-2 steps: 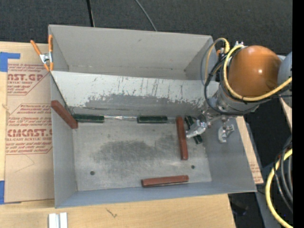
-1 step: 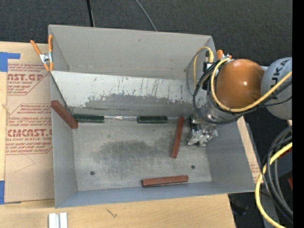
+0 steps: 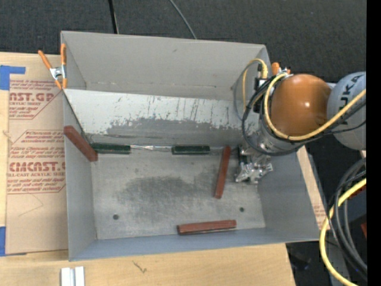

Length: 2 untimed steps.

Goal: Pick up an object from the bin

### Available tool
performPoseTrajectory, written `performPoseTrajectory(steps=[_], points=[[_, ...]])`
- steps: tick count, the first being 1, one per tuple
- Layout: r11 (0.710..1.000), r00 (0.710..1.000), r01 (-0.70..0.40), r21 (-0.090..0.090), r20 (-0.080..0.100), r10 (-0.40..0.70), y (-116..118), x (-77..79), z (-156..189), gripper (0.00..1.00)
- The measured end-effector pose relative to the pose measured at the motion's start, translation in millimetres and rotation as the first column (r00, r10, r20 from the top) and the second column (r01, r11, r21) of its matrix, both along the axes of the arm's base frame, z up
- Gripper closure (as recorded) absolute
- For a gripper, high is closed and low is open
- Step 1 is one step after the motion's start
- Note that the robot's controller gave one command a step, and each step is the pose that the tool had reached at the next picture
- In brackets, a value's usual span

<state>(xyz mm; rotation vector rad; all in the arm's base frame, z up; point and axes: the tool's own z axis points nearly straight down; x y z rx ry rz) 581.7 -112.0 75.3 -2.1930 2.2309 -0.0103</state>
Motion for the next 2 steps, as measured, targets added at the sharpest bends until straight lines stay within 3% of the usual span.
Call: performPoseTrajectory(steps=[1,2], points=[[1.000,1.000,0.017,-0.001,-0.017,-0.017,3,-5.0,31,1.00],[1.000,1.000,0.009,0.000,-0.018,-0.009,3,-4.9,88,1.00]])
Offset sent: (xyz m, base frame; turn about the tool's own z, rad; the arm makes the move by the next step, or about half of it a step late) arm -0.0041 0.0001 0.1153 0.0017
